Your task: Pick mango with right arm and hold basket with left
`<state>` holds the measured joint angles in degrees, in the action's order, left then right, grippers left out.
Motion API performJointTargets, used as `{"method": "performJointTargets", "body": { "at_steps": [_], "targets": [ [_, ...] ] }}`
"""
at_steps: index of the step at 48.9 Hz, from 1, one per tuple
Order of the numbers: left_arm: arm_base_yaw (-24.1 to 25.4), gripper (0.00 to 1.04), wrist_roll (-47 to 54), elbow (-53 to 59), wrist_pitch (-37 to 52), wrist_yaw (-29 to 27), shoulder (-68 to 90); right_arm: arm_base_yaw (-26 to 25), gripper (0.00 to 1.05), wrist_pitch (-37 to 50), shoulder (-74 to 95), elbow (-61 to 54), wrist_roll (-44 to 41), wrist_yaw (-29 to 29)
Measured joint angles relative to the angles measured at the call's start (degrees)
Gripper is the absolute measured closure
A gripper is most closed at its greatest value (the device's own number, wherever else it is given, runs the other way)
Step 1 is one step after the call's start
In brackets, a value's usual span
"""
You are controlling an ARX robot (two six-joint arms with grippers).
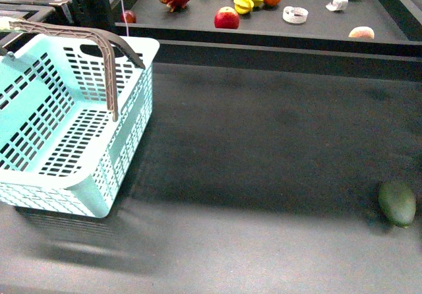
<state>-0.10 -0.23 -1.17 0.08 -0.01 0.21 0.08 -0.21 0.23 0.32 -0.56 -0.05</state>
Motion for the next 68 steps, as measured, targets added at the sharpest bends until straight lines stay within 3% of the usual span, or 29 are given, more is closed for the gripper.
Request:
{"method": "performJointTargets", "body": {
  "at_steps": [19, 20, 22, 23, 37, 45, 53, 68],
  "targets": [
    [0.0, 0.06, 0.0, 0.0, 0.0, 0.0, -0.02, 0.0, 0.08, 0.0, 0.0, 0.0, 0.0, 0.0],
    [-0.87, 0.06, -1.68, 0.0, 0.66, -2.78, 0.42, 0.0, 0.08, 0.0, 0.0, 0.0, 0.0, 0.0],
    [-2.51, 0.06, -6.93, 0.0, 5.16, -10.64, 3.74, 0.02, 0.08, 0.0, 0.0, 0.0, 0.0, 0.0],
    [-2.73, 0.06, -9.49, 0.0, 7.96, -11.65, 6.54, 0.0, 0.08, 0.0, 0.0, 0.0, 0.0, 0.09],
    [-2.1, 0.06, -23.37, -6.73, 33.4, -11.82, 49.4, 0.0, 0.08, 0.0, 0.0, 0.0, 0.0, 0.04],
    [-4.57, 0.06, -30.8, -17.18, 38.4, -8.31, 73.7, 0.0, 0.08, 0.0, 0.0, 0.0, 0.0, 0.02],
    [-2.08, 0.06, -38.47, -27.69, 38.6, -4.5, 90.73, 0.0, 0.08, 0.0, 0.0, 0.0, 0.0, 0.04],
    [-1.22, 0.06, -44.54, -39.67, 38.88, 0.02, 105.02, 0.0, 0.08, 0.0, 0.0, 0.0, 0.0, 0.04]
  ]
}}
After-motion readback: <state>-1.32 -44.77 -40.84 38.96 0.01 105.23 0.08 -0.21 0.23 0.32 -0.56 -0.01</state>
